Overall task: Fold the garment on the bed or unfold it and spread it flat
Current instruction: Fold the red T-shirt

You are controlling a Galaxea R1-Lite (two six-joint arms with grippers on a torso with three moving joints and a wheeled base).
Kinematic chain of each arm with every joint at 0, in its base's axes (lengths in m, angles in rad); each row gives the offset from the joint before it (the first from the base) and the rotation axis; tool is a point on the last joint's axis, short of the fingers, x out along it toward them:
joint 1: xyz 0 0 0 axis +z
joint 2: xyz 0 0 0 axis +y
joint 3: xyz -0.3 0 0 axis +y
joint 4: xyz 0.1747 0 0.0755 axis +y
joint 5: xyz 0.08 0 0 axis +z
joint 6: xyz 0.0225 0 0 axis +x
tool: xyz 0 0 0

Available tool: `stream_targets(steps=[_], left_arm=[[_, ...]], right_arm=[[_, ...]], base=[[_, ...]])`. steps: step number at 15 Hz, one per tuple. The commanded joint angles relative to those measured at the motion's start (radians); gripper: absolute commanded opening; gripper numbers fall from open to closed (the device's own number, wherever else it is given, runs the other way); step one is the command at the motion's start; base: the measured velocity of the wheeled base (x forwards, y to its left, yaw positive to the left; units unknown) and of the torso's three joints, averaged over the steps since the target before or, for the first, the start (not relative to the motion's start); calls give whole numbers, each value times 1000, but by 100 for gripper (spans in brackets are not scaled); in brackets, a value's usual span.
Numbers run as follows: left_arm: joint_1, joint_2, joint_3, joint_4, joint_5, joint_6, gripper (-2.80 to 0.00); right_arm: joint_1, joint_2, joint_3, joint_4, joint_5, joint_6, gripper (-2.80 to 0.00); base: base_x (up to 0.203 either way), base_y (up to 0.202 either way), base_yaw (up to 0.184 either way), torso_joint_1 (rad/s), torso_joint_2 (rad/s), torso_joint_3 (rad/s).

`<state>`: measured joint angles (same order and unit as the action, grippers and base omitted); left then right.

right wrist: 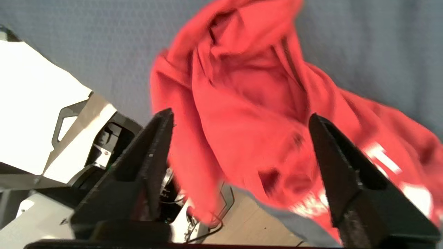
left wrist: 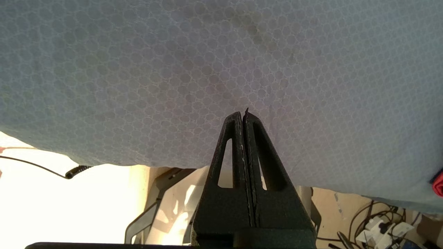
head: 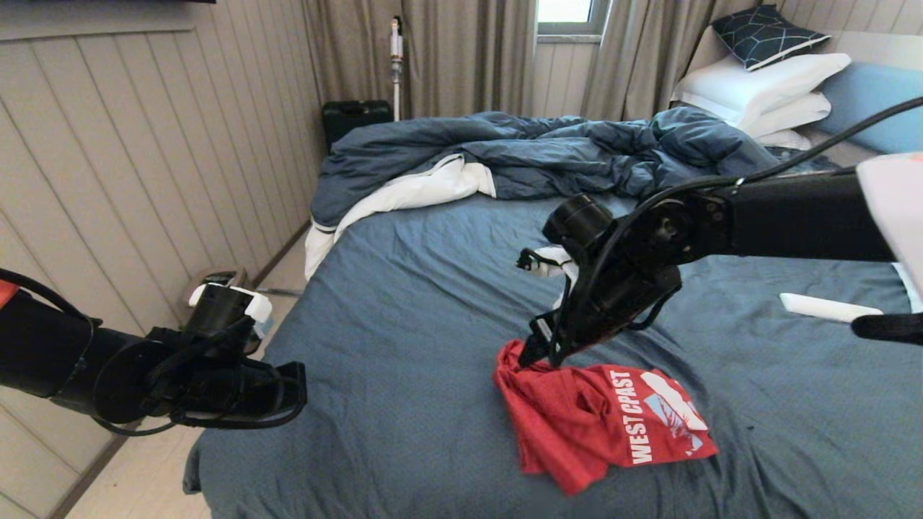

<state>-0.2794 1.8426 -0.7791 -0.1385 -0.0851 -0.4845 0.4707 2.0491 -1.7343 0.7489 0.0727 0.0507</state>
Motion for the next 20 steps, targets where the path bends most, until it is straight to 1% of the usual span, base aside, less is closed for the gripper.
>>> stream_targets(steps=[1,2,4,6,9,11,15,20], left_arm=[[0,0,0,-1,-1,-3,-280],[0,0,0,-1,-1,-3,-280],[0,-1,0,-1,-2,-3,-280],[0,0,0,-1,-2,-3,-280],[-1,-2,0,-1,-2,-3,-280],[-1,-3,0,-1,-1,-3,-280],[0,-3,0,-1,-2,-3,-280],[-9,1,1,-1,-2,-3,-280]], right_arm=[[-68,-103,36,6,-1,-3,0],[-107,-133,72,3,-4,-5,-280],[-156,-154,143,2,-14,-13,-280],[-183,-159,229,-8,-24,-29,-280],[-180,-155,333,-67,-29,-34,-280],[-146,-135,374,-141,-36,-33,-280],[-84,-77,354,-153,-37,-20,-280],[-45,52,245,-152,-52,5,-280]], base=[[0,0,0,0,0,0],[0,0,0,0,0,0],[0,0,0,0,0,0],[0,0,0,0,0,0],[0,0,0,0,0,0],[0,0,0,0,0,0],[0,0,0,0,0,0],[0,0,0,0,0,0]])
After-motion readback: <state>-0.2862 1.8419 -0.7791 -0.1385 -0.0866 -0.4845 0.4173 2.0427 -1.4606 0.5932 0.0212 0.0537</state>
